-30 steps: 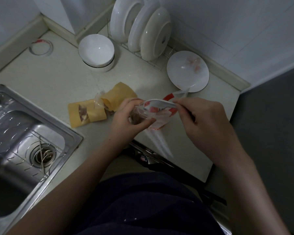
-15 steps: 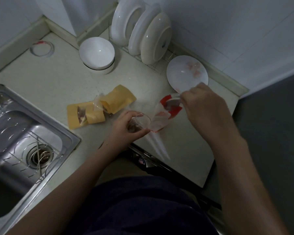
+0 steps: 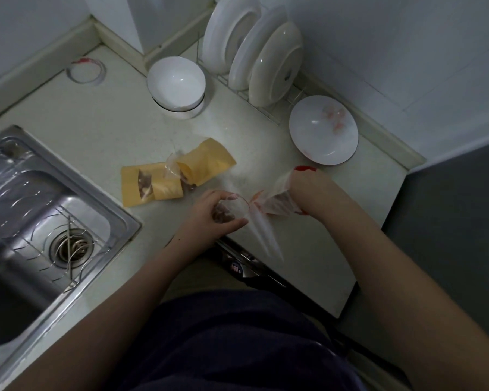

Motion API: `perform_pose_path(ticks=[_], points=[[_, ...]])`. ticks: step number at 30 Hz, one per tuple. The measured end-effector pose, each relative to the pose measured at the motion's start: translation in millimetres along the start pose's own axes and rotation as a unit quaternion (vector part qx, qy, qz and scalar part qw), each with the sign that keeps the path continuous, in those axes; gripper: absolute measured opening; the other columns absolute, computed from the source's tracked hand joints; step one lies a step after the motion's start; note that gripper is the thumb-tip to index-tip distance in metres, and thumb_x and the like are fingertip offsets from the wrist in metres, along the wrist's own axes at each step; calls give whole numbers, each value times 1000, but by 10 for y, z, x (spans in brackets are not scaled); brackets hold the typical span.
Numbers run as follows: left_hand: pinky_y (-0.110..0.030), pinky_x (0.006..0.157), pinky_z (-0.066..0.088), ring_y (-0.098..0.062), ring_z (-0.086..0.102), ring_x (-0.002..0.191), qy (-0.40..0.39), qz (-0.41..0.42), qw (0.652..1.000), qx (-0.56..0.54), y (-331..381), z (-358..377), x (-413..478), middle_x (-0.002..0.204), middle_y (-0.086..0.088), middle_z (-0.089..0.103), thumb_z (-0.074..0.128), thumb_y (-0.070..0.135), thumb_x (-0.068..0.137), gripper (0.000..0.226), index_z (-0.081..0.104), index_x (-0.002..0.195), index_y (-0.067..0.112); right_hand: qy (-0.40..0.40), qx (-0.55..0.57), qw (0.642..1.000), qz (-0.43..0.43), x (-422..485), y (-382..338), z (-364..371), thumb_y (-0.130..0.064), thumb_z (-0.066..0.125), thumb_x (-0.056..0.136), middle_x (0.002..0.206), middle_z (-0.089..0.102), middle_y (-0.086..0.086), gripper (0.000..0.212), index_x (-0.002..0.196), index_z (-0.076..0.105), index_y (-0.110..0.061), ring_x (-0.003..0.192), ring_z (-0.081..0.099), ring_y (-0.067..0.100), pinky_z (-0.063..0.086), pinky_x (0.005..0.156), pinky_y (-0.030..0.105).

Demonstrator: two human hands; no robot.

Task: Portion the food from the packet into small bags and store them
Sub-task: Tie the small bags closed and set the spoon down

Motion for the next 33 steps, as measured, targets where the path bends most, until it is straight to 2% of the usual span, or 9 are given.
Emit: perform_pose_path(ticks=[2, 6, 10, 13, 15, 16, 19, 23, 33], points=[[-9, 78, 49, 4, 57, 94, 3, -8, 1000, -2, -28, -13, 1, 112, 16, 54, 77, 44, 74, 47, 59, 115, 31, 9, 31, 999, 13, 18, 22, 72, -17, 51, 90, 82, 66, 12, 20, 95, 68, -7, 71, 61, 26, 42, 58, 27], [-12, 78, 50, 2, 58, 93, 8, -8, 1000, -7, -35, -21, 10, 112, 13, 56, 79, 40, 74, 46, 61, 115, 28, -42, 86, 990, 104, 17, 185, 310, -5, 44, 95, 114, 63, 23, 29, 119, 57, 5, 102, 63, 33, 46, 66, 23], [-30, 80, 56, -6, 63, 86, -3, -40, 999, -31, -70, -10, 8, 111, 9, 58, 80, 39, 74, 49, 62, 117, 26, -65, 256, 941, 212, 44, 401, 571, -8, 43, 98, 120, 61, 22, 30, 122, 56, 5, 105, 62, 31, 30, 32, 4], [-26, 75, 54, -3, 63, 84, -21, -73, 995, -60, -120, 16, 12, 105, 10, 61, 80, 40, 73, 49, 61, 117, 27, -43, 416, 878, 235, 39, 488, 568, -19, 46, 100, 127, 60, 17, 34, 128, 57, -2, 107, 61, 26, 47, 57, 8], [-23, 70, 51, -3, 63, 81, -38, -102, 991, -78, -151, 44, 20, 96, 7, 63, 80, 39, 74, 50, 60, 118, 27, -14, 487, 843, 227, 45, 531, 552, -22, 55, 97, 116, 65, 15, 34, 122, 62, -1, 108, 60, 28, 46, 86, 22], [-24, 69, 52, -5, 64, 83, -44, -115, 989, -85, -166, 58, 28, 95, 4, 65, 80, 38, 74, 49, 60, 117, 26, -14, 532, 817, 220, 13, 514, 555, -21, 60, 94, 99, 70, 12, 33, 117, 65, 2, 95, 63, 27, 48, 84, 28], [-23, 67, 55, -11, 66, 86, -59, -131, 985, -96, -149, 102, 49, 97, 0, 68, 80, 31, 75, 45, 61, 115, 24, -41, 686, 701, 190, -151, 424, 648, -13, 67, 89, 50, 56, -7, 16, 98, 69, 0, 47, 50, 8, 45, 43, 19], [-16, 69, 54, -4, 68, 88, -62, -125, 982, -130, -35, 124, 85, 102, 3, 69, 81, 27, 73, 46, 62, 114, 18, -54, 755, 637, 150, -250, 324, 675, -6, 68, 85, 50, 57, -6, 12, 76, 75, -10, 39, 46, 2, 39, 36, 16], [-25, 82, 57, -15, 67, 98, -60, -135, 978, -145, 106, 100, 117, 109, -6, 68, 74, 15, 81, 36, 63, 113, 3, -60, 801, 576, 155, -480, 466, 589, -16, 65, 79, 54, 49, -4, 18, 94, 61, -6, 40, 44, 4, 35, 37, 14]])
Point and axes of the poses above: each hand's wrist, its own x-axis towards the middle knuckle, its own z-axis out of the palm, y = z × x, the point moved 6 cm from there along x, towards the middle knuckle
